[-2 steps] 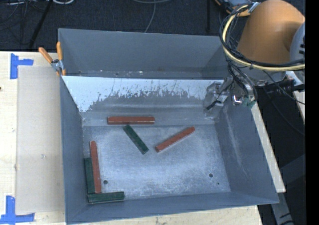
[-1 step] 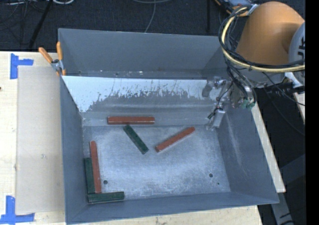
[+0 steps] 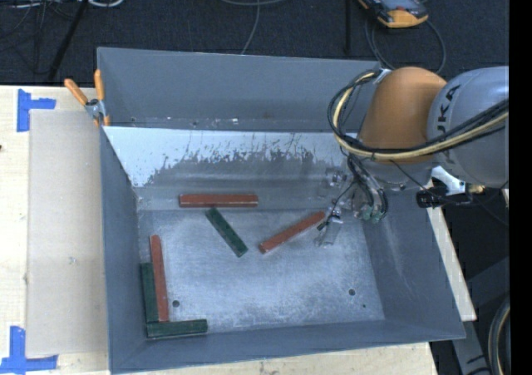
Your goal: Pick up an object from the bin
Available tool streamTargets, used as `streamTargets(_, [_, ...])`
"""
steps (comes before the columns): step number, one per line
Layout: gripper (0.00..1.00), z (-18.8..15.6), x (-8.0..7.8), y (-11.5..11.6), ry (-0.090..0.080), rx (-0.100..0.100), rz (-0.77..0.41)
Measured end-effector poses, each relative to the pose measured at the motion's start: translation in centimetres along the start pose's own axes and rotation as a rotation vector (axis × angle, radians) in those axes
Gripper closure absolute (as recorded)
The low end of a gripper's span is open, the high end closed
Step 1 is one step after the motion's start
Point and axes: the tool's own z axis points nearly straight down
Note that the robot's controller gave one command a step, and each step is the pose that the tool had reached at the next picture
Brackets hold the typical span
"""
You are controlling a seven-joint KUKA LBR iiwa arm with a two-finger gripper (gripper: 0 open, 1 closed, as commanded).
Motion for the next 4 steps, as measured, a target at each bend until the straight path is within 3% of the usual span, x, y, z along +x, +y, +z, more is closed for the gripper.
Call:
streamTargets(1, [0.00, 5.6, 0.2, 1.0, -0.003, 0.000, -0.111])
streamTargets(2, [1.00, 5.3, 0.0, 1.0, -0.008, -0.001, -0.109])
streamTargets(3, [1.00, -7.3, 0.3, -2.5, -0.015, 0.003, -0.641])
streamTargets(4, [0.00, -7.1, 0.3, -2.5, -0.011, 0.001, -0.638])
